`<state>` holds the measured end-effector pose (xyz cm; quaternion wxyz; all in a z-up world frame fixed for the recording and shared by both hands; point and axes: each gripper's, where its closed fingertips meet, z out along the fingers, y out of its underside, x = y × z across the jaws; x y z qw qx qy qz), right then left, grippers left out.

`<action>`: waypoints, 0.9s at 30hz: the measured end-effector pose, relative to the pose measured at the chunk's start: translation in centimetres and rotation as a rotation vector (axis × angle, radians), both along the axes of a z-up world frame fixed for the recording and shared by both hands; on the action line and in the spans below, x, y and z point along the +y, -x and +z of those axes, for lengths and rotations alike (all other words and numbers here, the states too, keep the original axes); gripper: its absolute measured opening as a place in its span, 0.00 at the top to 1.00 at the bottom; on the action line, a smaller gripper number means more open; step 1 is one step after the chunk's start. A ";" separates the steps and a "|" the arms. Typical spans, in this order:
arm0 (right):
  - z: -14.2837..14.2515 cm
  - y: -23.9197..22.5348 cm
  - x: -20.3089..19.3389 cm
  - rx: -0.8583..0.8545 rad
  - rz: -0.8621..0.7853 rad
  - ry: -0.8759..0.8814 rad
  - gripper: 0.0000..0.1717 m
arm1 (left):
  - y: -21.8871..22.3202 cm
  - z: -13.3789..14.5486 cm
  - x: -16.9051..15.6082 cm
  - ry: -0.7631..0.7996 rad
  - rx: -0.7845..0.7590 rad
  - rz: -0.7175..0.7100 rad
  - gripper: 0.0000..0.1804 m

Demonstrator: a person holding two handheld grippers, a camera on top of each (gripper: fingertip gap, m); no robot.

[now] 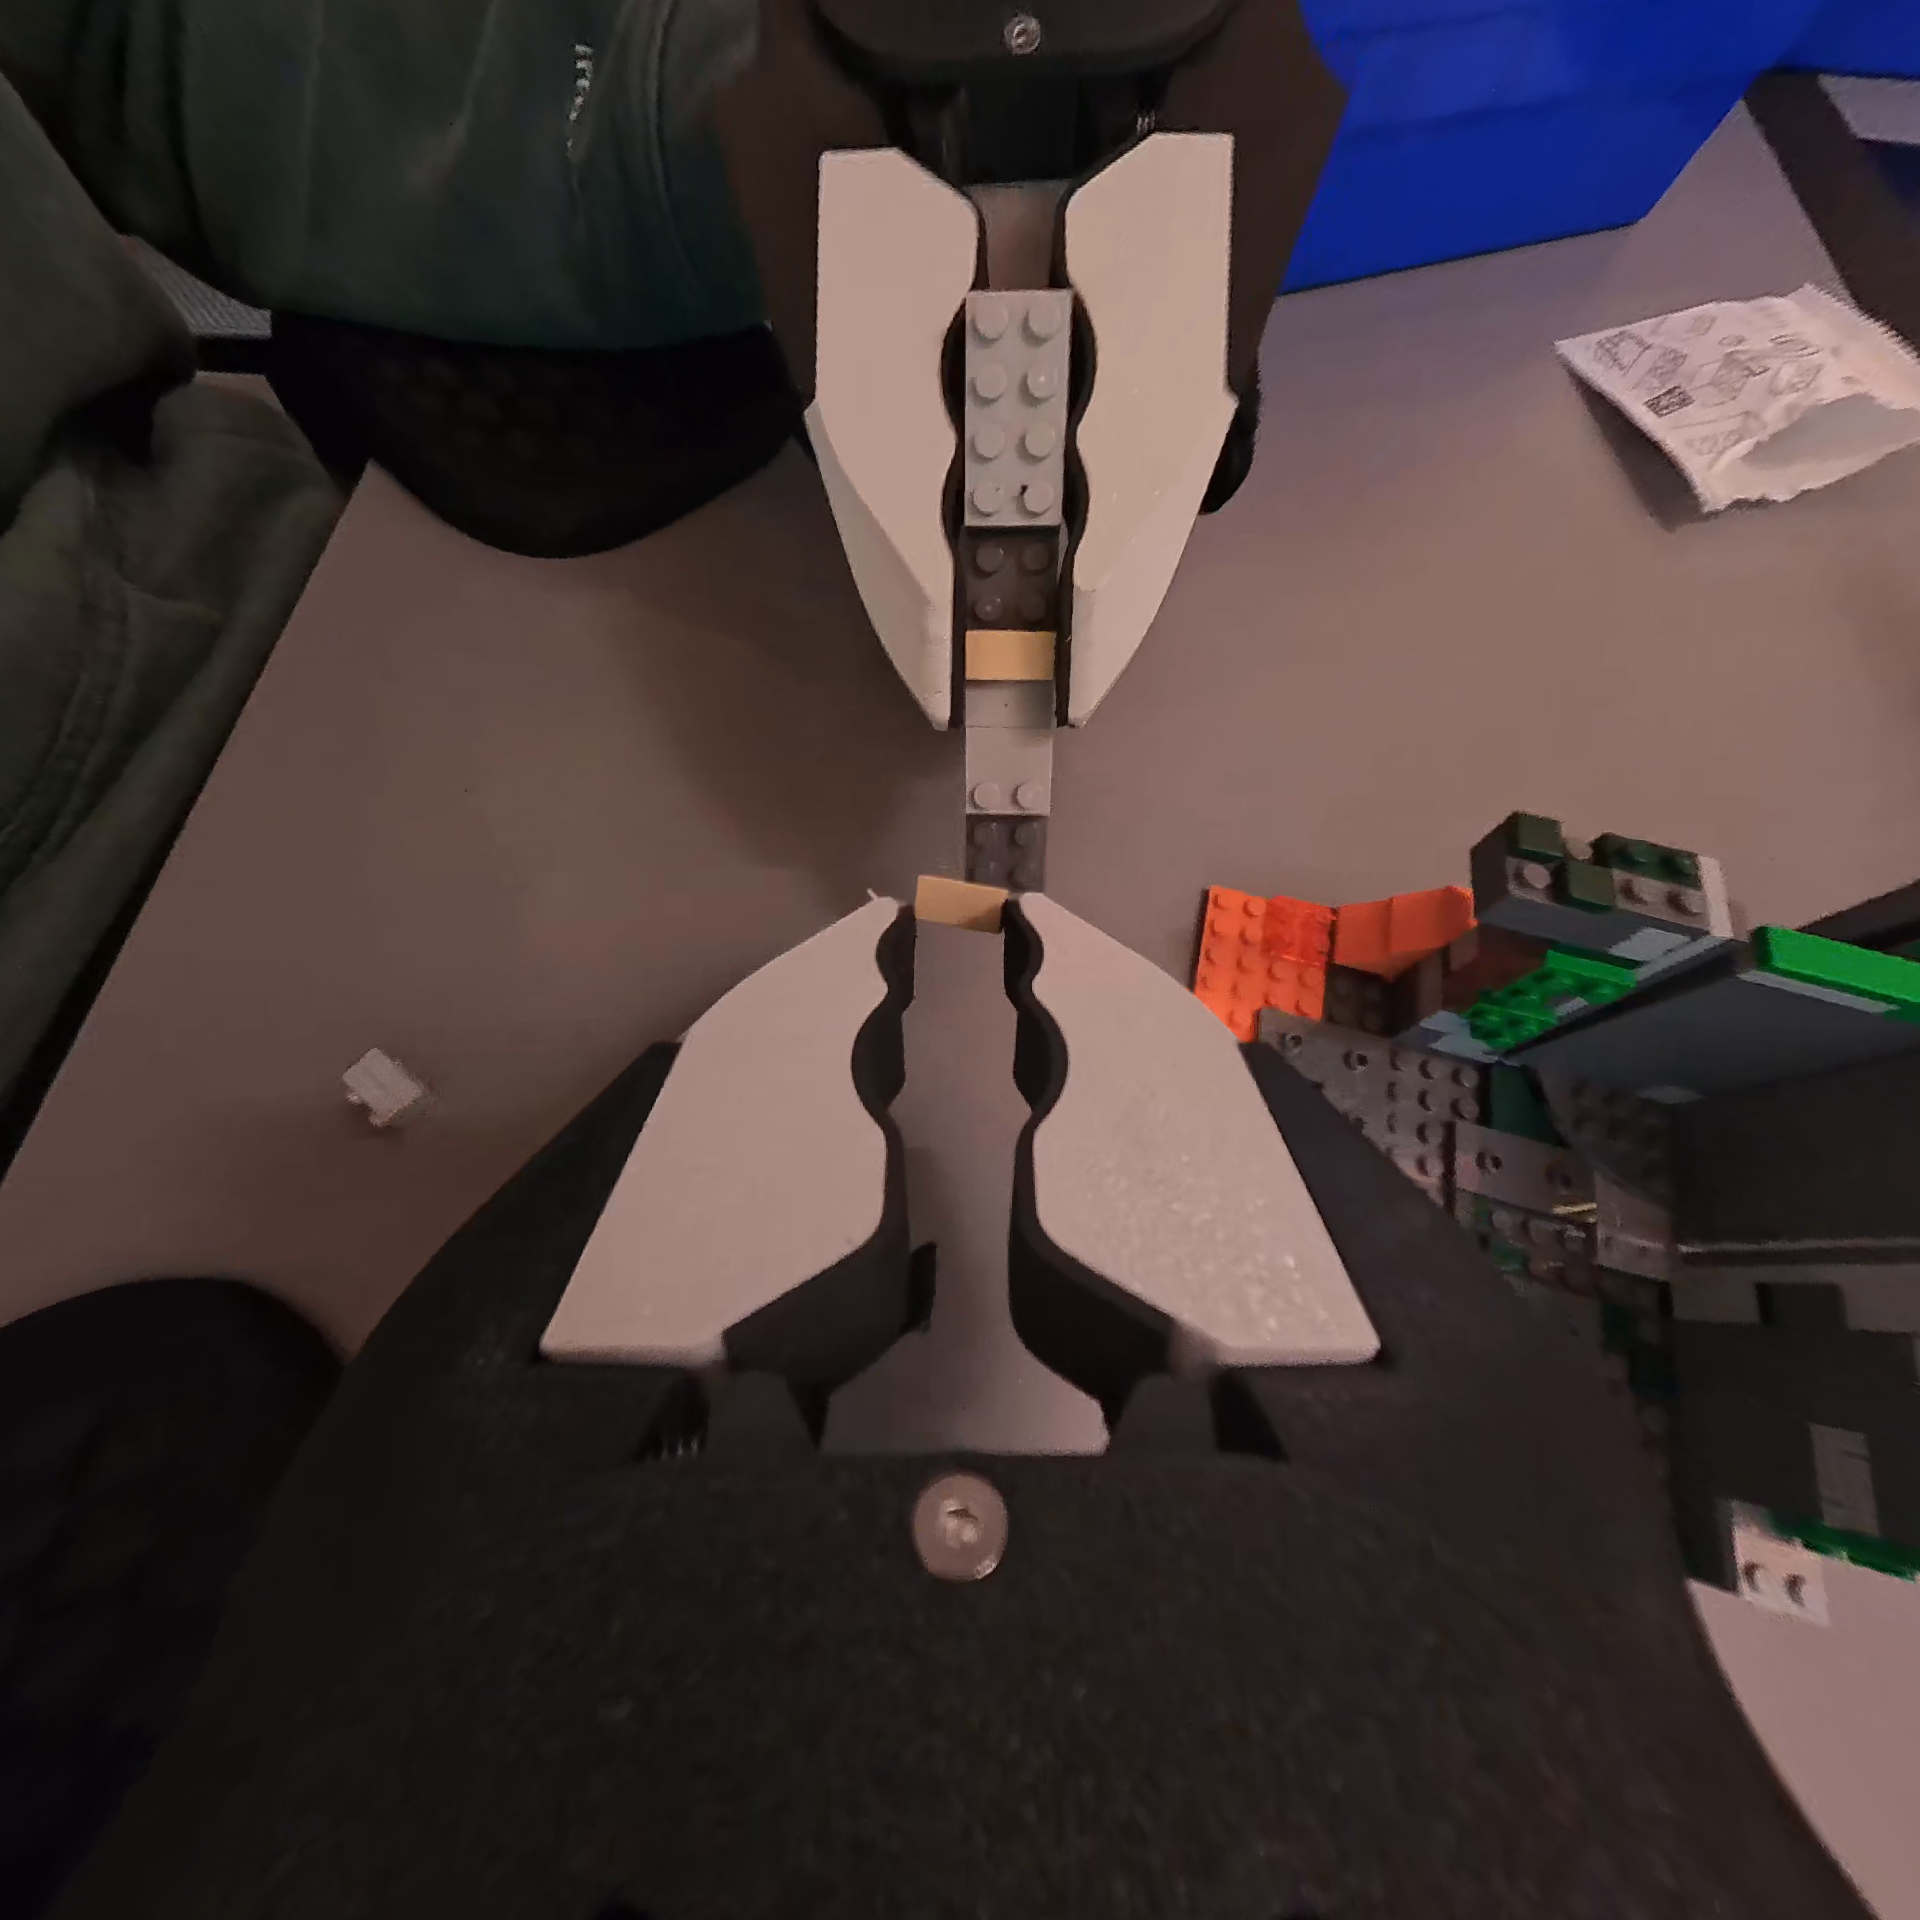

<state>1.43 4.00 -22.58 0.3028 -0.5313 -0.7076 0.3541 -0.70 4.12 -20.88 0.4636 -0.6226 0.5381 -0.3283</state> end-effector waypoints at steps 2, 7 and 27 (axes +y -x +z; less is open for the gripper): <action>-0.7 -0.5 -0.5 -0.048 0.022 0.028 0.89 | -0.1 0.0 -0.1 0.002 0.000 -0.003 0.90; -1.4 -0.4 -0.9 -0.100 0.026 0.064 0.77 | -0.3 -0.1 -0.3 0.004 -0.001 -0.014 0.91; 1.9 0.6 1.0 0.138 -0.045 0.017 0.90 | -0.1 3.6 0.3 -0.038 -0.198 0.033 0.84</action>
